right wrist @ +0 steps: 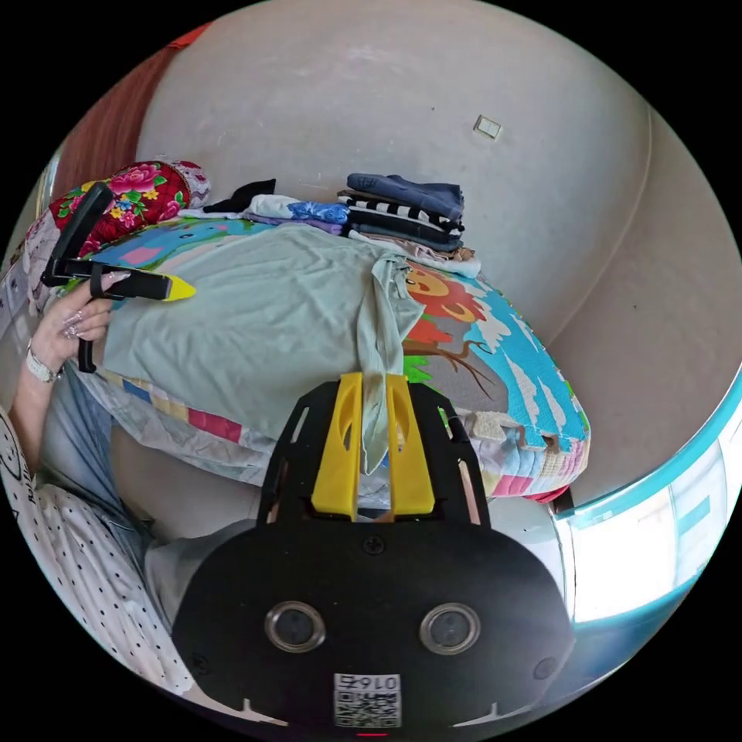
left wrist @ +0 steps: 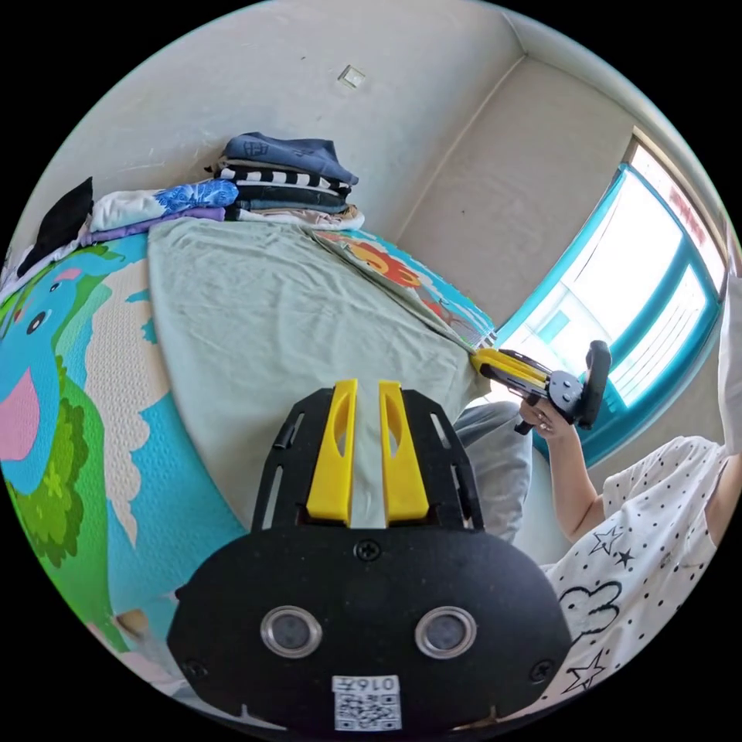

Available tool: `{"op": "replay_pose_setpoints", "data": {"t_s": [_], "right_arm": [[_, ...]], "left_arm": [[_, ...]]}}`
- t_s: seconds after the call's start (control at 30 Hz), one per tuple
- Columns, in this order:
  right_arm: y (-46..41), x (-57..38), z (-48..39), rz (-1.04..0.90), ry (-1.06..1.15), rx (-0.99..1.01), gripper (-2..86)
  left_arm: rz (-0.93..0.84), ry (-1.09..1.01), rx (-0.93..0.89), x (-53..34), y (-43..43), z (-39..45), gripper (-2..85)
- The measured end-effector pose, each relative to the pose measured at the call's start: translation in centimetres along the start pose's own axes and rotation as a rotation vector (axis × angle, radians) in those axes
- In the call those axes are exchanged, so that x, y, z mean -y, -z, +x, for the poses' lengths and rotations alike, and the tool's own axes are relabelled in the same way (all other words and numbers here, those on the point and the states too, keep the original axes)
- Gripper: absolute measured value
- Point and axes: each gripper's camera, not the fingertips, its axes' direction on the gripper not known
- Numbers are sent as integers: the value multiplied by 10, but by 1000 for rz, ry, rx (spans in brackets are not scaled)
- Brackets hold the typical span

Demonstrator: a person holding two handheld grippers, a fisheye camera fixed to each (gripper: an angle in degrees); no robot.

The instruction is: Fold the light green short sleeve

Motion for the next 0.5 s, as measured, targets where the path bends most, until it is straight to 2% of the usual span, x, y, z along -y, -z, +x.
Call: {"op": "replay_pose_setpoints", "data": {"t_s": [0.13,0.33,0.5], "right_arm": [[25,-6,16,-13,-84,8,7],[49,-15,48,-106,-212,150,13],[78,-4,52,-39,-204,82,42]], "left_arm": [[-12,-13,-21,2,-2,8,36],[-54,-13,-39,3,-11,14,18],[-47,10,-40,2,-4,12,-8]]}}
